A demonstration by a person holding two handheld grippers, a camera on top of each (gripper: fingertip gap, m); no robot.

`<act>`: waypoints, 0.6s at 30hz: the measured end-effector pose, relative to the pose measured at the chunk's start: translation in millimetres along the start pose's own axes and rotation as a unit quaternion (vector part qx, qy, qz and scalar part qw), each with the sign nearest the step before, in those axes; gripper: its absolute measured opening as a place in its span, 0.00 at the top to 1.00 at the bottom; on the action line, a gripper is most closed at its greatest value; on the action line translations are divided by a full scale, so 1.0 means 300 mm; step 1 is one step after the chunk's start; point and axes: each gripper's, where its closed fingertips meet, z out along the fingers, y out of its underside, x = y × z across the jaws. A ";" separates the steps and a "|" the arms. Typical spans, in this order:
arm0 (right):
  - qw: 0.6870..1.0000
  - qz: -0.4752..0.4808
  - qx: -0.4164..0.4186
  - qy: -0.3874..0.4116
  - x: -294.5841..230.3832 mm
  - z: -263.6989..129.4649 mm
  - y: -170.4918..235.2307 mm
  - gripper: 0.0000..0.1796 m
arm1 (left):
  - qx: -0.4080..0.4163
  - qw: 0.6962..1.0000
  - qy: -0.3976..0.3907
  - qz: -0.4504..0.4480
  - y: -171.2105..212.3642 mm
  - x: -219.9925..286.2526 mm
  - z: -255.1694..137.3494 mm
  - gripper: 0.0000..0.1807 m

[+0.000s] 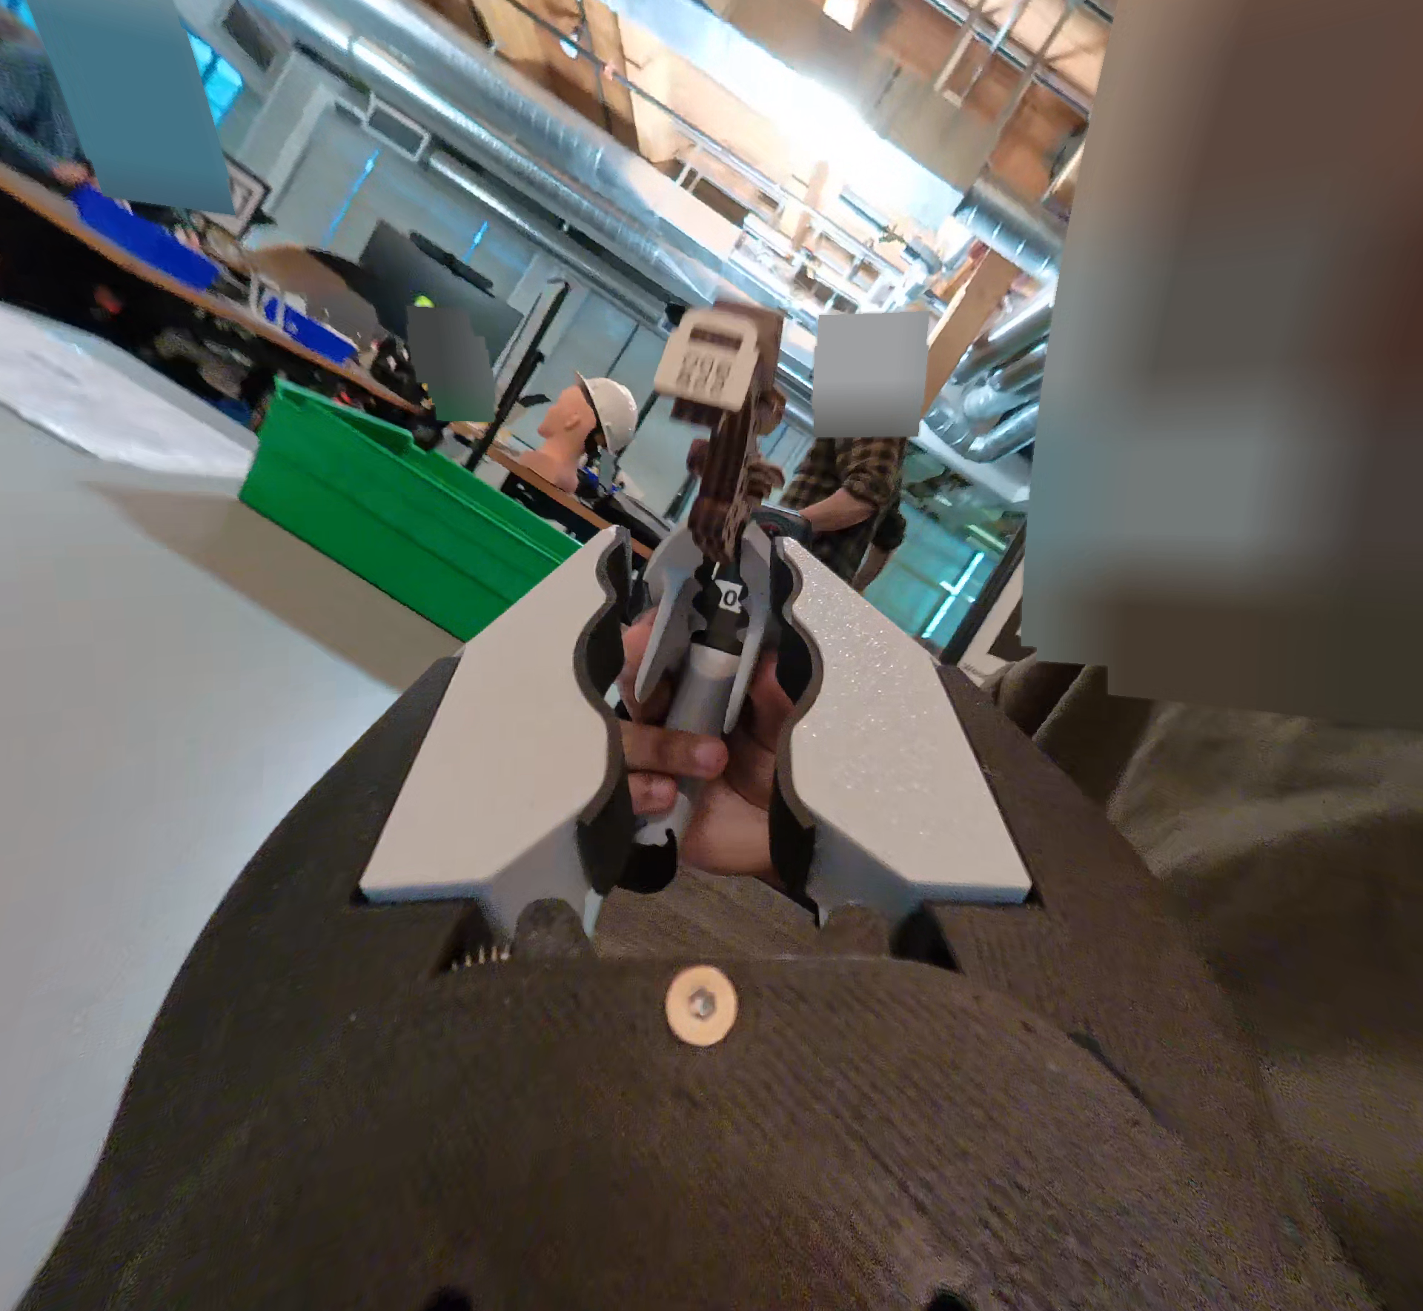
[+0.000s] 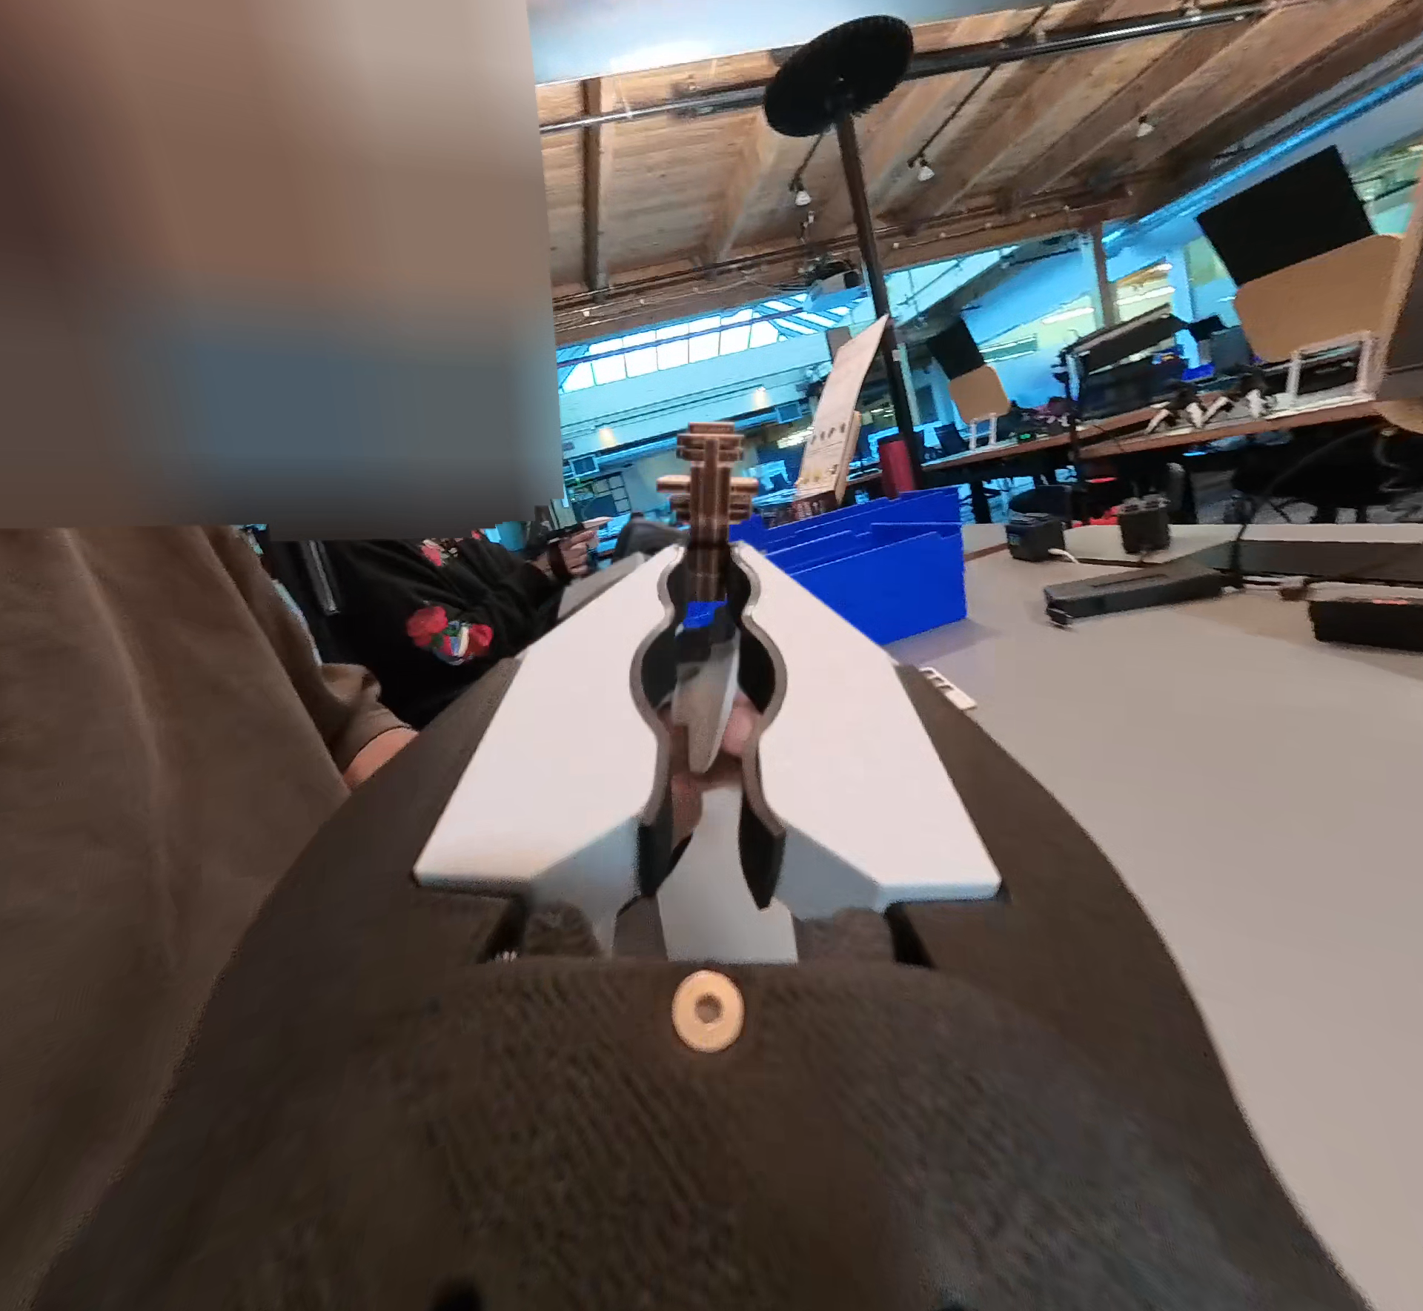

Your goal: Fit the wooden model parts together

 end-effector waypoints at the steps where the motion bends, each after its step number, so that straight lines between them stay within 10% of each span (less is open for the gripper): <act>1: 1.000 -0.004 -0.001 -0.011 -0.012 0.001 0.001 0.96 | 0.006 1.000 -0.001 0.019 -0.017 0.011 -0.008 0.82; 18: 0.989 -0.109 -0.025 -0.093 -0.149 -0.004 0.008 0.96 | -0.012 0.993 0.068 0.097 -0.023 0.161 -0.009 0.93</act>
